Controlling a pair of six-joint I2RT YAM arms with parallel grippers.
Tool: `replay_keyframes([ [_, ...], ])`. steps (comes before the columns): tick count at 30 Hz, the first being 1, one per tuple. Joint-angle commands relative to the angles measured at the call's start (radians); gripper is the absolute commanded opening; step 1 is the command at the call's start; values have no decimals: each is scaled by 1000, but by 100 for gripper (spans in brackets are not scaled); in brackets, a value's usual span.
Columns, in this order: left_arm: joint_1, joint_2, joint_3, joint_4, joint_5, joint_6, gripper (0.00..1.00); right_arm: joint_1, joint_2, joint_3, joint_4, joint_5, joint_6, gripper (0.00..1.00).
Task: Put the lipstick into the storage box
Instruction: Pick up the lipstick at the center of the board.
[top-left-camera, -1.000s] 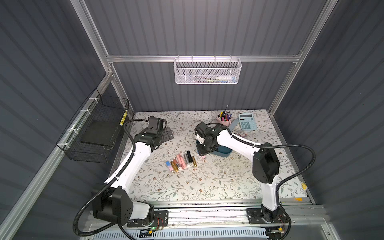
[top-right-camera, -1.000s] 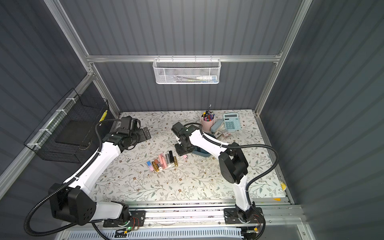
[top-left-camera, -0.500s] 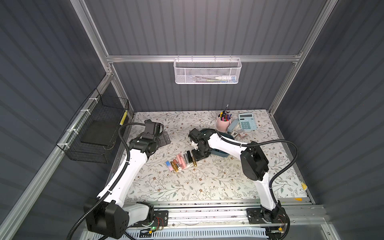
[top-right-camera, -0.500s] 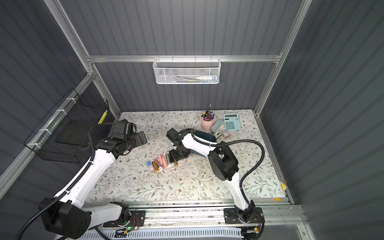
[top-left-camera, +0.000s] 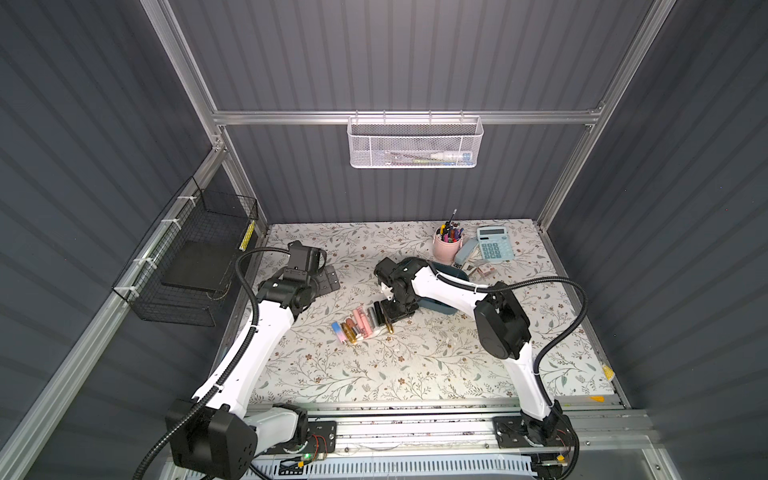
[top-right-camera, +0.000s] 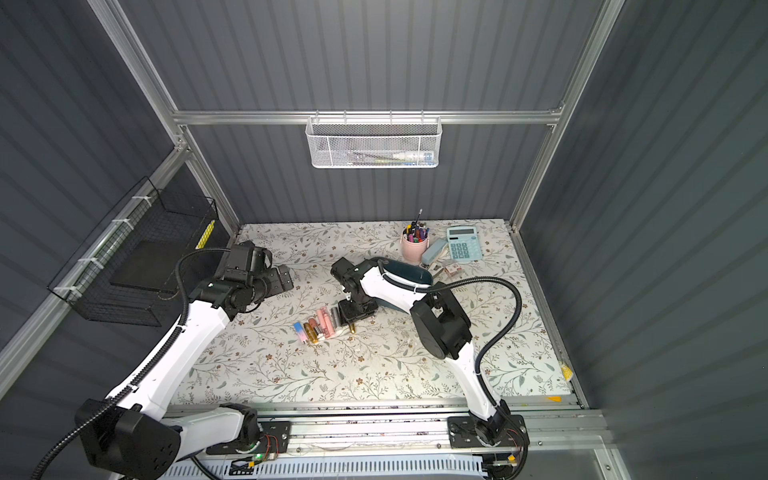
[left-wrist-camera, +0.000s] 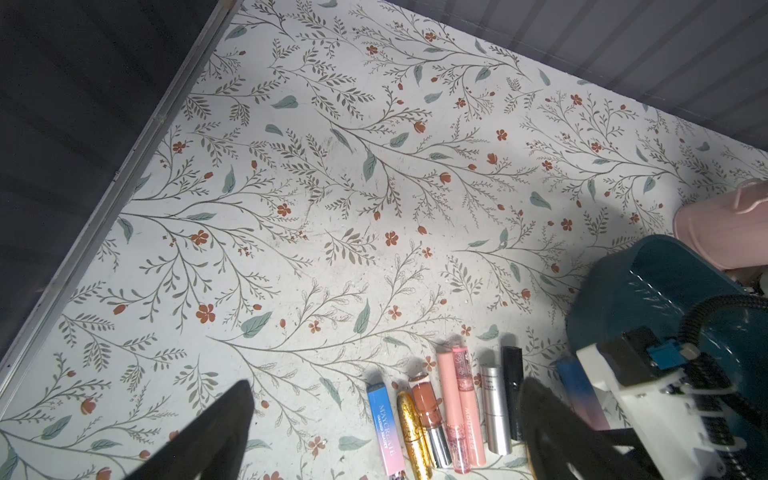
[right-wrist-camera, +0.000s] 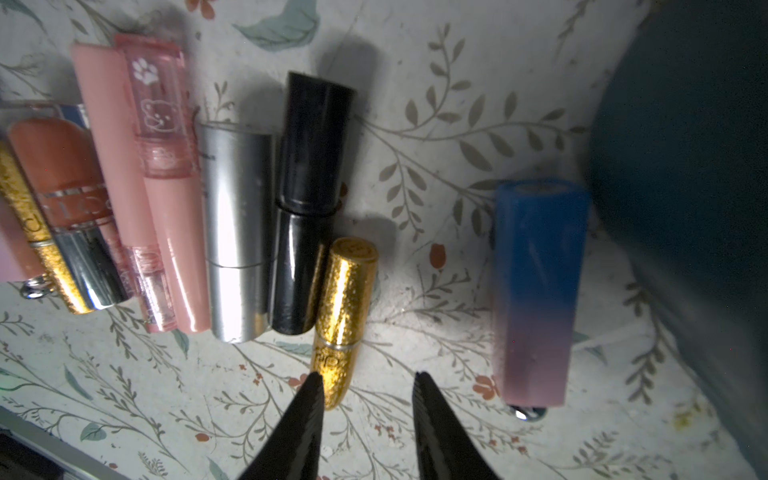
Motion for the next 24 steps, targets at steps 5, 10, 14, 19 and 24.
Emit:
replay_keyframes([
  [5,5,-27,-22,-30,-14,-4,100,6,39,25,-26,-22,-24,39],
  [10,5,-35,-34,-35,-15,-12,100,5,48,28,-25,-22,-27,39],
  [14,5,-37,-37,-32,-15,-17,100,6,71,43,-40,-6,-27,39],
  [19,5,-31,-33,-31,-17,-14,100,6,101,75,-70,11,-30,38],
  [24,6,-21,-26,-28,-16,-9,100,6,112,77,-75,16,-30,37],
])
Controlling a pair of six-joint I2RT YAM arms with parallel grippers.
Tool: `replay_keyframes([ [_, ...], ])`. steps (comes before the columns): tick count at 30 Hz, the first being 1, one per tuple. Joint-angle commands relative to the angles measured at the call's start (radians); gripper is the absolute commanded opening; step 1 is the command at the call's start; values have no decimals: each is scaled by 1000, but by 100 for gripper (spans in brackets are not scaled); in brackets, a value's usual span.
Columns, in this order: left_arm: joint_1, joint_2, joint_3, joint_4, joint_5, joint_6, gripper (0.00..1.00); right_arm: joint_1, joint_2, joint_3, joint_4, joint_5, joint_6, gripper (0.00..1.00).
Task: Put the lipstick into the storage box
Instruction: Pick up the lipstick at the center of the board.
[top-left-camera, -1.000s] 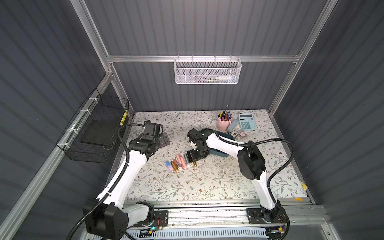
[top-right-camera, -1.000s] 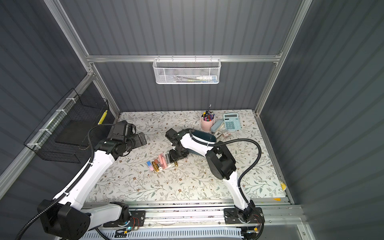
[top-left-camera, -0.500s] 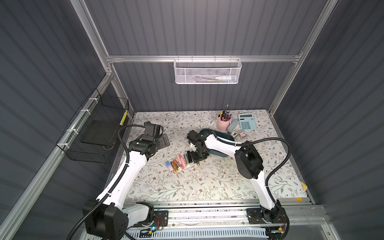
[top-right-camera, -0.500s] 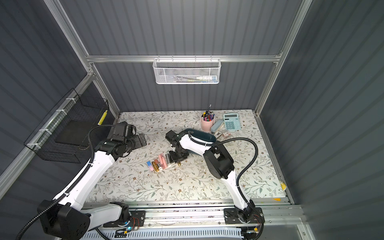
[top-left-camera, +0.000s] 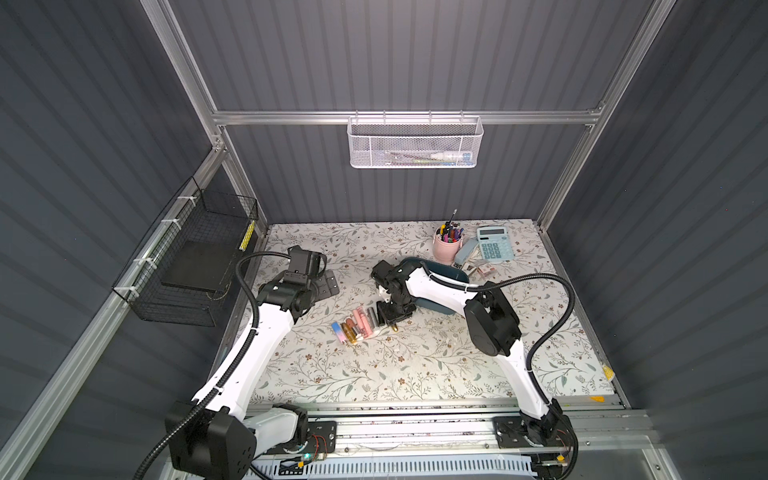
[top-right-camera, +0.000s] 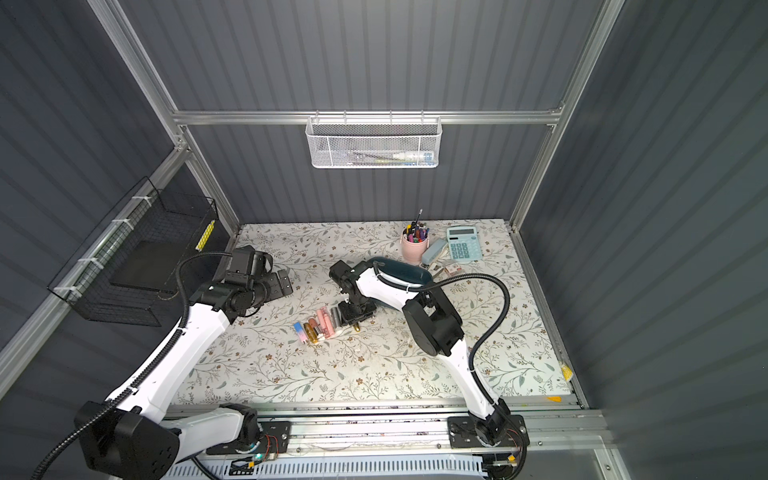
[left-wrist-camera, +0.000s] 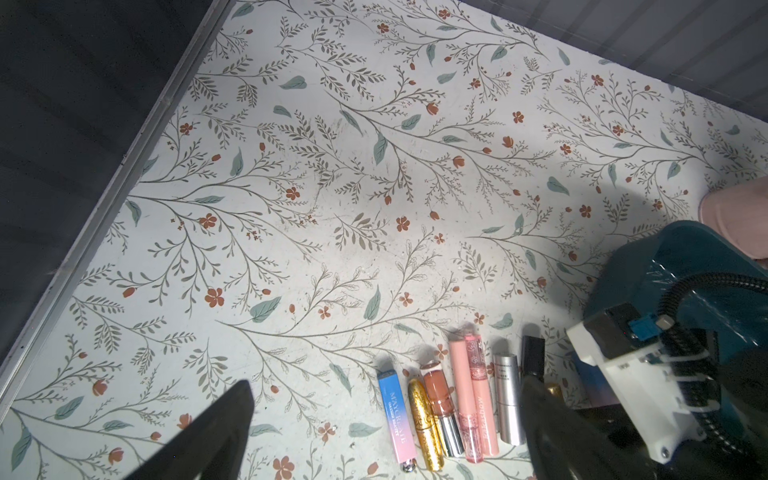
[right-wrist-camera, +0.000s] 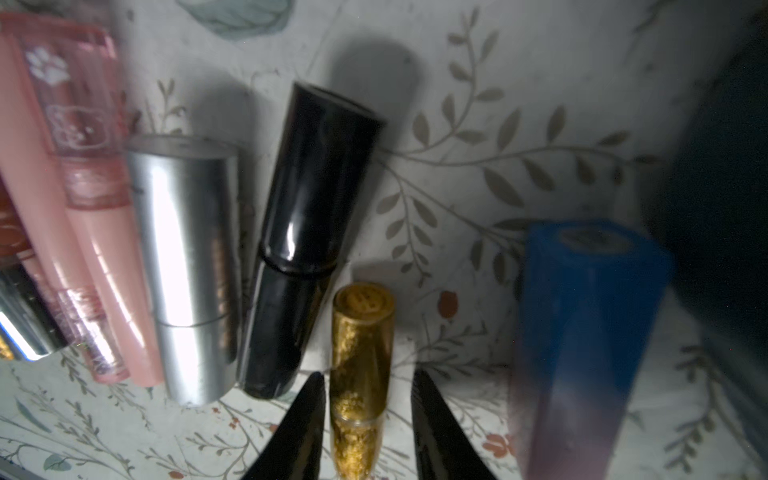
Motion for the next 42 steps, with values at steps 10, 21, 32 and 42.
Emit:
replay_keyframes([
  [10,5,8,22,-5,-4,5,100,6,26,2,-67,65,-9,24],
  [21,5,-4,8,1,-7,3,100,8,-63,24,-93,78,-11,21],
  [32,5,-9,-23,38,2,-12,100,-12,-176,125,-164,127,-12,22],
  [42,5,70,-31,101,102,-61,100,-171,-187,165,-194,159,-34,23],
])
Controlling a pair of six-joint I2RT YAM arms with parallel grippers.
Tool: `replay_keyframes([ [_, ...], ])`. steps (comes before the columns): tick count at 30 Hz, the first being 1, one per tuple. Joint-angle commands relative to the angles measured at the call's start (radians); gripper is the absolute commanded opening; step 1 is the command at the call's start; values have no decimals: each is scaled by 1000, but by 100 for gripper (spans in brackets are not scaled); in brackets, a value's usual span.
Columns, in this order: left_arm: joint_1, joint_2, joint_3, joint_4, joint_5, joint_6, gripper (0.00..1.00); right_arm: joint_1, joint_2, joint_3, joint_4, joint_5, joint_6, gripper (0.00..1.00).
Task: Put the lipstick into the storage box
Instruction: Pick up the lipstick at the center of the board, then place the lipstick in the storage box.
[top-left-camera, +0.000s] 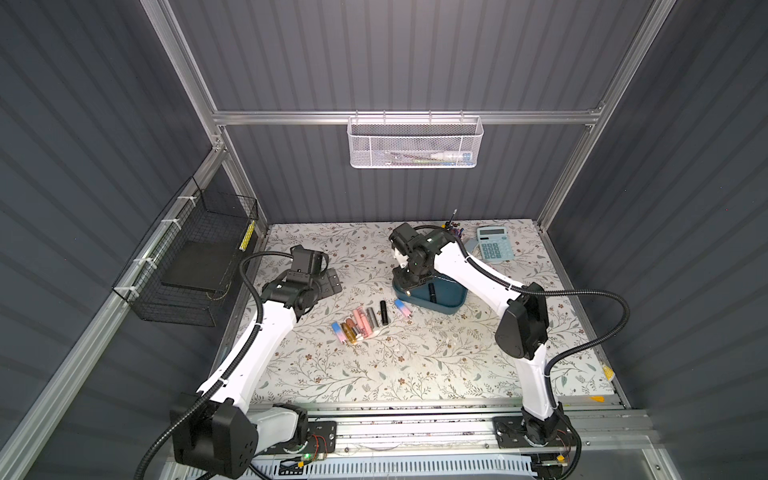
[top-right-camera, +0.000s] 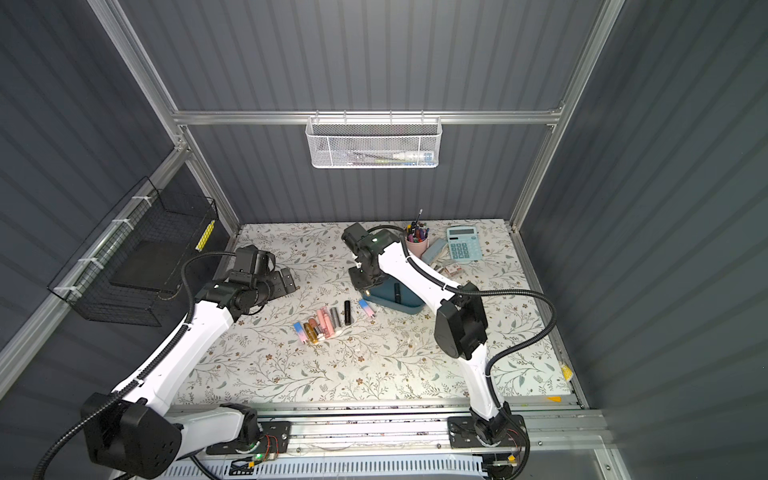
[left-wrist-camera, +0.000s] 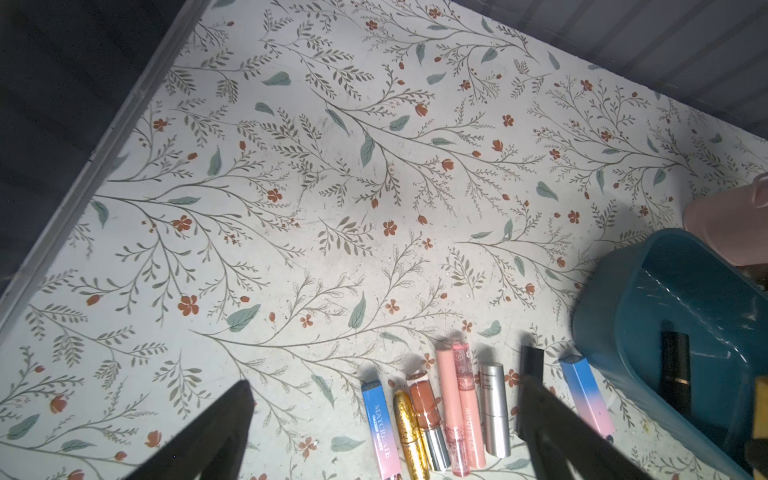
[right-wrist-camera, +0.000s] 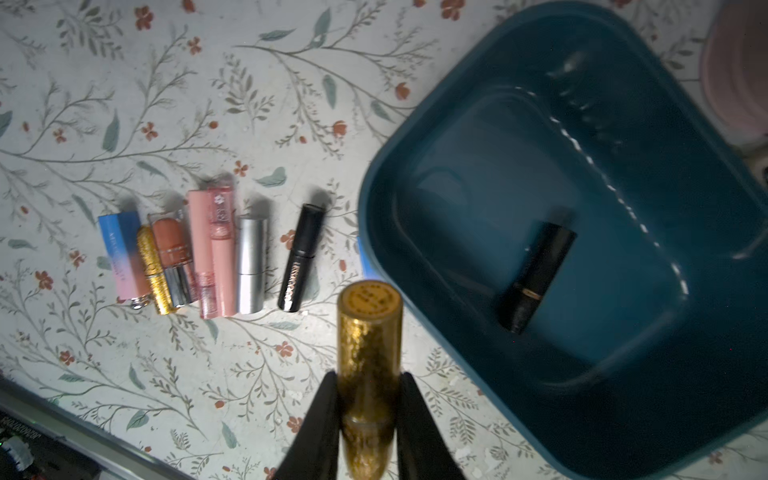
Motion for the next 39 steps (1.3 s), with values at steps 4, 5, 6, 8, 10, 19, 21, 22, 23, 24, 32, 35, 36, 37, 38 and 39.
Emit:
replay_keyframes([
  [4,1,76,-19,69,108,-63,100,-117,17,-23,-20,32,-25,23],
  [5,-1,87,-17,73,114,-67,100,-130,20,-34,-12,32,-24,23],
  [6,-4,101,-15,81,122,-72,100,-145,24,-45,-2,27,-24,23],
  [8,-10,130,-9,89,140,-78,100,-172,37,-60,9,21,-21,23],
  [10,-18,161,4,91,154,-79,100,-191,52,-80,24,17,-19,23],
  [19,-49,271,94,83,175,-63,100,-231,81,-206,112,8,12,23],
  [21,-56,297,116,81,176,-57,100,-236,84,-232,130,10,16,23],
  [22,-59,308,125,79,176,-55,100,-238,86,-241,134,11,16,23],
  [23,-62,321,139,76,176,-54,100,-239,90,-250,139,14,16,23],
  [24,-66,334,149,72,178,-54,100,-241,93,-258,143,14,15,23],
  [32,-102,408,226,64,186,-33,100,-251,83,-287,162,29,5,33],
  [35,-112,434,251,56,187,-25,99,-251,55,-291,167,49,3,38],
  [36,-116,444,263,52,187,-22,100,-251,45,-291,166,60,1,39],
  [37,-119,451,273,49,187,-19,100,-251,36,-289,161,67,-1,39],
  [38,-124,461,284,45,186,-18,100,-251,24,-286,157,75,-4,39],
  [39,-128,468,292,41,185,-18,100,-251,9,-285,150,82,-5,39],
])
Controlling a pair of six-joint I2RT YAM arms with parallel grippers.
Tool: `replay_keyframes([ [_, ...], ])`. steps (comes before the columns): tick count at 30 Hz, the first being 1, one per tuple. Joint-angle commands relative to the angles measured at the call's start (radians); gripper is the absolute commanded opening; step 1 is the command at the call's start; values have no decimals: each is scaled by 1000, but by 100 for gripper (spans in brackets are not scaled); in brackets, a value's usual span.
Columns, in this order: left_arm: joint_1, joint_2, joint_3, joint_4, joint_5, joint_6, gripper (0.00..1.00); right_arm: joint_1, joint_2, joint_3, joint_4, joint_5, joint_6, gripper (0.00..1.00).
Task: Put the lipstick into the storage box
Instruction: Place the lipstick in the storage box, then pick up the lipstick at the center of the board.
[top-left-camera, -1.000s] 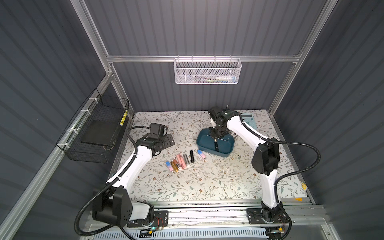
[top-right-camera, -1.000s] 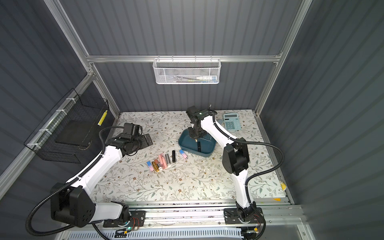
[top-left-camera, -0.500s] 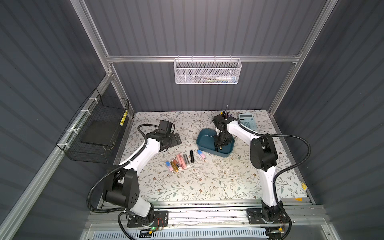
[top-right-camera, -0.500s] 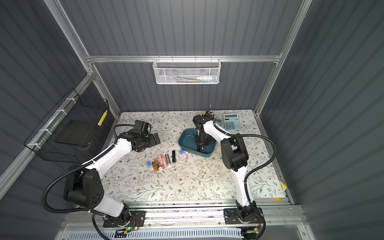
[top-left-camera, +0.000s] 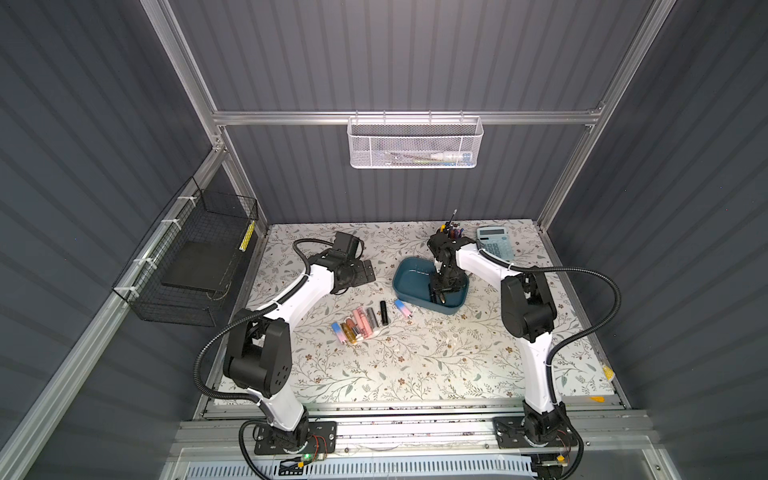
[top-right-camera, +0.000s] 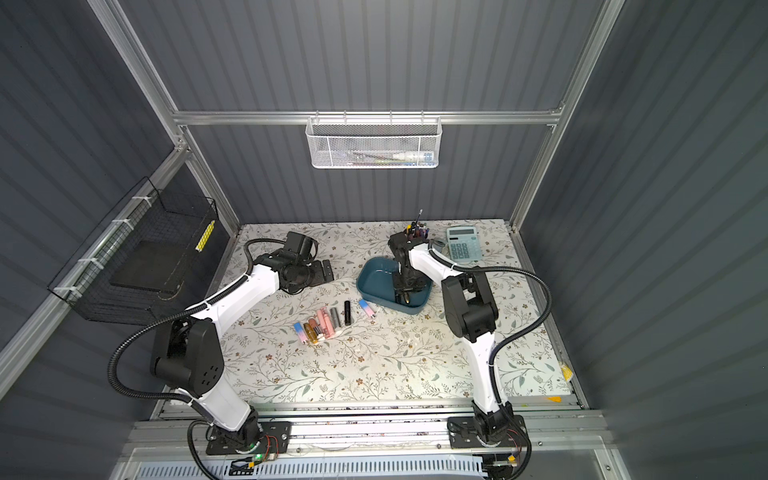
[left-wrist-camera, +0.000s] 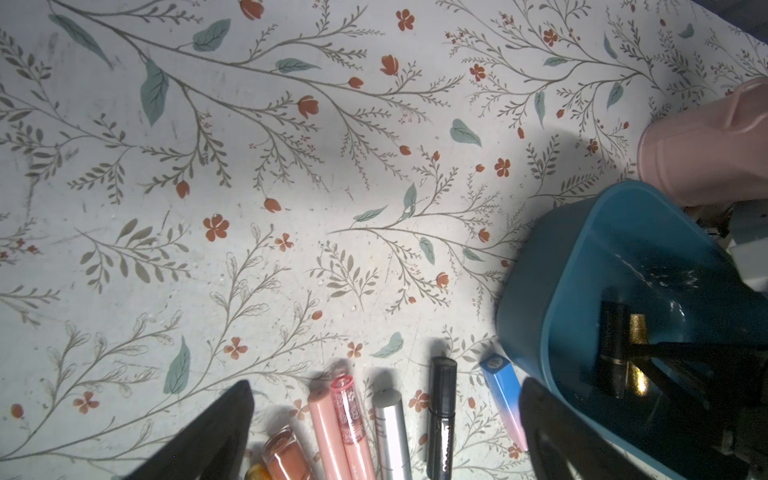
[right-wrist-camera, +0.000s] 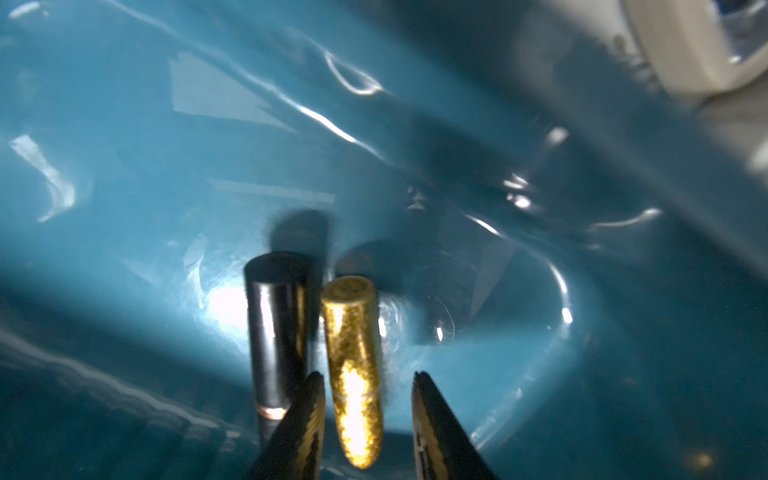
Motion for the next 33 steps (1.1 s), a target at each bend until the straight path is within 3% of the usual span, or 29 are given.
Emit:
replay_keyframes([
  [1,-14,27,51,-42,8,22,100,-2,-80,-3,-23,43,-13,39],
  [14,-14,-84,4,-67,-100,-22,99,121,-215,32,-35,-11,10,40],
  [23,-4,-183,-50,-38,-157,-14,100,207,-161,111,-55,-48,46,41],
  [33,35,-287,-97,-61,-135,15,100,241,-18,295,-140,-112,110,41],
])
